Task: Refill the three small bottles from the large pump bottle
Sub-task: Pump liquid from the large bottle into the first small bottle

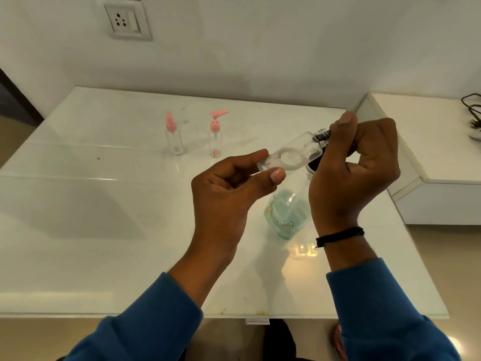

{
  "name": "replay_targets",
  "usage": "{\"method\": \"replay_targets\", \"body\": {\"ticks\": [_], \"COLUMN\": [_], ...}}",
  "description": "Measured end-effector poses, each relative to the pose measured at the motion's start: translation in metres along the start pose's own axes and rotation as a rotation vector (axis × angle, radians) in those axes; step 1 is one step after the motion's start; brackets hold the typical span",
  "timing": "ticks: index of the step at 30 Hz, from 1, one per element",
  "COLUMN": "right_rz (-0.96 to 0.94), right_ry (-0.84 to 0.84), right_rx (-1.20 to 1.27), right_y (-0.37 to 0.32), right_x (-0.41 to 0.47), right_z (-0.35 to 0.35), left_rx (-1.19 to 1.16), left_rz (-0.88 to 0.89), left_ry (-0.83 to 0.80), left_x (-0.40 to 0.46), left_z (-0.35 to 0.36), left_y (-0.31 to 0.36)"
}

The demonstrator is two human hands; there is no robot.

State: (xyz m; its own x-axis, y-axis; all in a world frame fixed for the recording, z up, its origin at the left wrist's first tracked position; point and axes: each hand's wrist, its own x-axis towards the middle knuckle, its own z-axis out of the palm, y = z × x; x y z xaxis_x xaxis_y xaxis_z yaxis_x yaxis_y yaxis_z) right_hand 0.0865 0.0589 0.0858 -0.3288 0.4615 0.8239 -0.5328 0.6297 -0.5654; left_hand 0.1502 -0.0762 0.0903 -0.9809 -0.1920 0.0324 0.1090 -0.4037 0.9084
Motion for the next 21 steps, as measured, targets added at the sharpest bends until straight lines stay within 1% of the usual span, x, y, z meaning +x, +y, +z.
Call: {"method": "replay_targets", "body": {"ticks": [6, 11, 16, 21], "right_rz": [-0.034, -0.032, -0.049, -0.034], "right_ry": [0.007, 0.010, 0.056, 0.039], "right_rx": [-0.044, -0.032, -0.096, -0.092], "right_y": [0.0021, 0.0028, 0.0037, 0.0051], "right_x": [0.0042, 0.0003, 0.0039, 0.0029], "right_z": [0.0002, -0.0023, -0.0009, -0.0021], "left_rx": [0.006, -0.013, -0.012, -0.015], "left_rz": [0.001, -0.013, -0.003, -0.015], "left_ry": [-0.006, -0.004, -0.003, 0.000], "left_x": [0.0013, -0.0007, 0.0006, -0.0013], "left_z": [-0.0013, 0.0003, -0.0012, 0.0002], "left_y": [-0.0001, -0.0010, -0.0009, -0.0007]}}
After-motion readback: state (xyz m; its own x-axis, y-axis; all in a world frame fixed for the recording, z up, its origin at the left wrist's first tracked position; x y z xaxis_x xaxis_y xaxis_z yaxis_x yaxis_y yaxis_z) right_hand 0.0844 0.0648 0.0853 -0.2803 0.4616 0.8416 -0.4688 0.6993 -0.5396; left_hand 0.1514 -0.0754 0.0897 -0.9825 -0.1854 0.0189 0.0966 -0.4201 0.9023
